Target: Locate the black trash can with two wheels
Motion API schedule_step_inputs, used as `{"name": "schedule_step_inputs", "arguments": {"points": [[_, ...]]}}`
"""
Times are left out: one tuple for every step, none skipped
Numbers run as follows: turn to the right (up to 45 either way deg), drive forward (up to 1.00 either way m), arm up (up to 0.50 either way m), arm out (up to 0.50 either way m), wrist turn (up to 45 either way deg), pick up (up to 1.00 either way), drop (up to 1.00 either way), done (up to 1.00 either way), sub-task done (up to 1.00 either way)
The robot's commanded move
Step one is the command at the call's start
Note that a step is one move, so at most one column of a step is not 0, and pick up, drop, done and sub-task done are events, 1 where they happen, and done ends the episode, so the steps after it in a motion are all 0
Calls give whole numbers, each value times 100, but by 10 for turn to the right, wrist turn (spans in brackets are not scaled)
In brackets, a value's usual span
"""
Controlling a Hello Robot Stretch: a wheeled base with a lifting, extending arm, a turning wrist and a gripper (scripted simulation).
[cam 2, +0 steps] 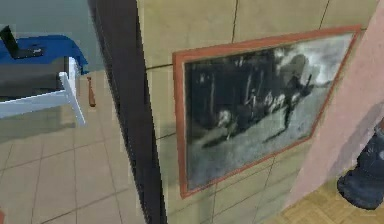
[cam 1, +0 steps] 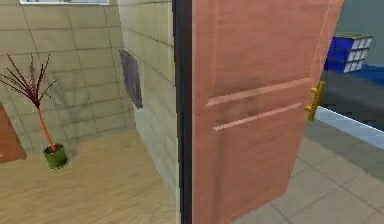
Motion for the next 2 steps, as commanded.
{"name": "schedule_step_inputs", "arguments": {"points": [[0, 10, 0, 0, 0, 0, 0, 0, 0], [-60, 0, 0, 0, 0, 0, 0, 0, 0]]}}
